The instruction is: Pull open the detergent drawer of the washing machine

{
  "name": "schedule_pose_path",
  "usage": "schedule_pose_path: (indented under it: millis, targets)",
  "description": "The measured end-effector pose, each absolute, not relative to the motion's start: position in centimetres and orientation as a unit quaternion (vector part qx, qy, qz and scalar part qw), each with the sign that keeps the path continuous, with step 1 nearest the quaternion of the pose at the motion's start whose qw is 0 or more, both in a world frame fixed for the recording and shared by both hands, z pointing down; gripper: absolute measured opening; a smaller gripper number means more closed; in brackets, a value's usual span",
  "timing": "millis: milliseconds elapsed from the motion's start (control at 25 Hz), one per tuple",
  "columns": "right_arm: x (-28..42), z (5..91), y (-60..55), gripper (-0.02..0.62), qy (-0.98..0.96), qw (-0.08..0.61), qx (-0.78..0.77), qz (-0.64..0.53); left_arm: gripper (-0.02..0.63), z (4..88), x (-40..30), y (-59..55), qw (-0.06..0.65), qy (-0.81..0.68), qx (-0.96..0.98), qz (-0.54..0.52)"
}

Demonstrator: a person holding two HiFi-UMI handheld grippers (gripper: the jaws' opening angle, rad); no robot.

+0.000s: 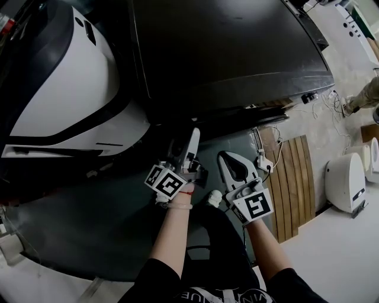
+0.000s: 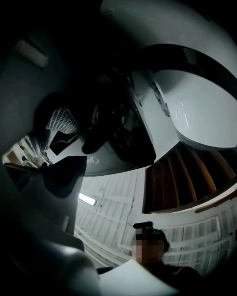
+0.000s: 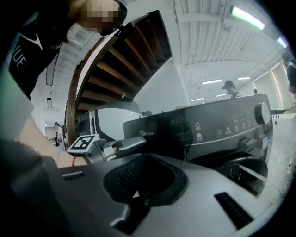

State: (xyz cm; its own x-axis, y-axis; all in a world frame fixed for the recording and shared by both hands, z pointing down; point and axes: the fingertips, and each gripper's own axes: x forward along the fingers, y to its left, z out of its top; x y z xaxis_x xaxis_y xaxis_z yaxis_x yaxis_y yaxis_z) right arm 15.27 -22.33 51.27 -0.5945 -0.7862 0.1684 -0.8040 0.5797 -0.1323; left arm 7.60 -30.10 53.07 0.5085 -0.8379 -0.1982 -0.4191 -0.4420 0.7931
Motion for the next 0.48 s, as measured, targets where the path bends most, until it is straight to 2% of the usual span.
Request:
schedule_pose_path:
  millis: [200,480]
  targets:
    - [15.1,51.5,-22.0,0.014,-0.895,0.044,0.434,0.097,0.149,53.1,7.5,-30.3,0.370,-0.406,0.766,-0.335]
    - [15.5,50.6,-21.5,0.014,-0.900,0.034,0.422,0.108,0.130,53.0,7.9,-29.0,0.375,-0.403,0.765,-0.334]
